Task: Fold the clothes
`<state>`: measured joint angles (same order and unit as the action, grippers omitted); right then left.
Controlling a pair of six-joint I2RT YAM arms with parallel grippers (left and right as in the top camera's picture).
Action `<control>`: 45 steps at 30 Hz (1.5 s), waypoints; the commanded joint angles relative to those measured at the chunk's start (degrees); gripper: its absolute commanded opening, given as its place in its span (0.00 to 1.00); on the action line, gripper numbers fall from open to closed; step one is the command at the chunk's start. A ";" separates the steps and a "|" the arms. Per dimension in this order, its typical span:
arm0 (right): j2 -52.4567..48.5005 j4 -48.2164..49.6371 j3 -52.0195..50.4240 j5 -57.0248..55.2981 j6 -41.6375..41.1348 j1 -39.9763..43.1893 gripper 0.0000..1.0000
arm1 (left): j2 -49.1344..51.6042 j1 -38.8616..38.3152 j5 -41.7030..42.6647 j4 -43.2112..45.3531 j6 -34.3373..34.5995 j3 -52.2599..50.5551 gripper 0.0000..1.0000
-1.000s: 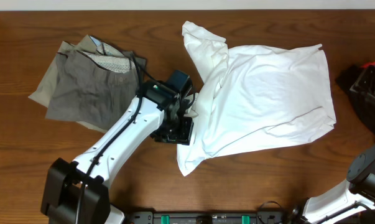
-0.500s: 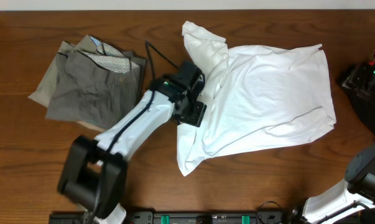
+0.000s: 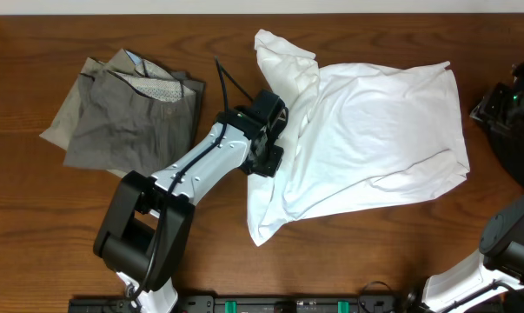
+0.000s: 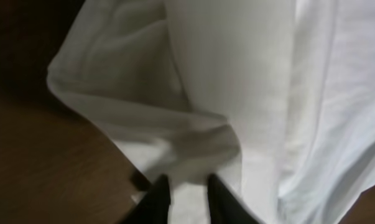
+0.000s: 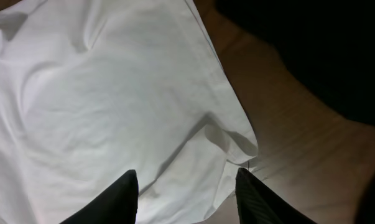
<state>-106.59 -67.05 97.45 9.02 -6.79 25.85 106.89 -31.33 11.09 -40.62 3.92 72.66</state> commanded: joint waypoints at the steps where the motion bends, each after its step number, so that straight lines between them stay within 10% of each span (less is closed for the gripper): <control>1: -0.28 -0.02 0.15 0.26 0.20 -0.42 0.49 | 0.24 -0.17 -1.25 -0.37 -0.07 -0.11 0.55; 8: -0.28 0.00 0.15 0.26 0.20 -0.42 0.48 | 0.28 -1.92 -1.33 1.36 -0.07 -0.13 0.61; 17: -0.28 -0.07 0.15 0.26 0.20 -0.42 0.47 | 1.38 -1.97 -1.33 2.75 -0.09 -0.17 0.22; 25: -0.28 -0.04 0.15 1.14 0.20 -0.42 0.47 | 1.84 -2.12 -1.31 3.28 -0.04 -0.17 0.48; 30: -0.28 -0.07 0.13 1.14 0.20 -0.42 0.47 | 2.86 -2.12 -1.31 3.63 -0.04 -0.17 0.06; 32: -0.28 -0.07 0.15 1.14 0.20 -0.42 0.47 | 2.82 -2.12 -1.38 2.86 0.02 -0.15 0.06; 45: -0.28 0.04 0.15 1.11 0.20 -0.42 0.47 | -6.54 -0.57 -18.27 -20.48 20.31 1.88 0.06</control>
<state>-106.59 -67.09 97.45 9.50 -6.79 25.85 102.67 -32.05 -2.90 -59.42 19.27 73.14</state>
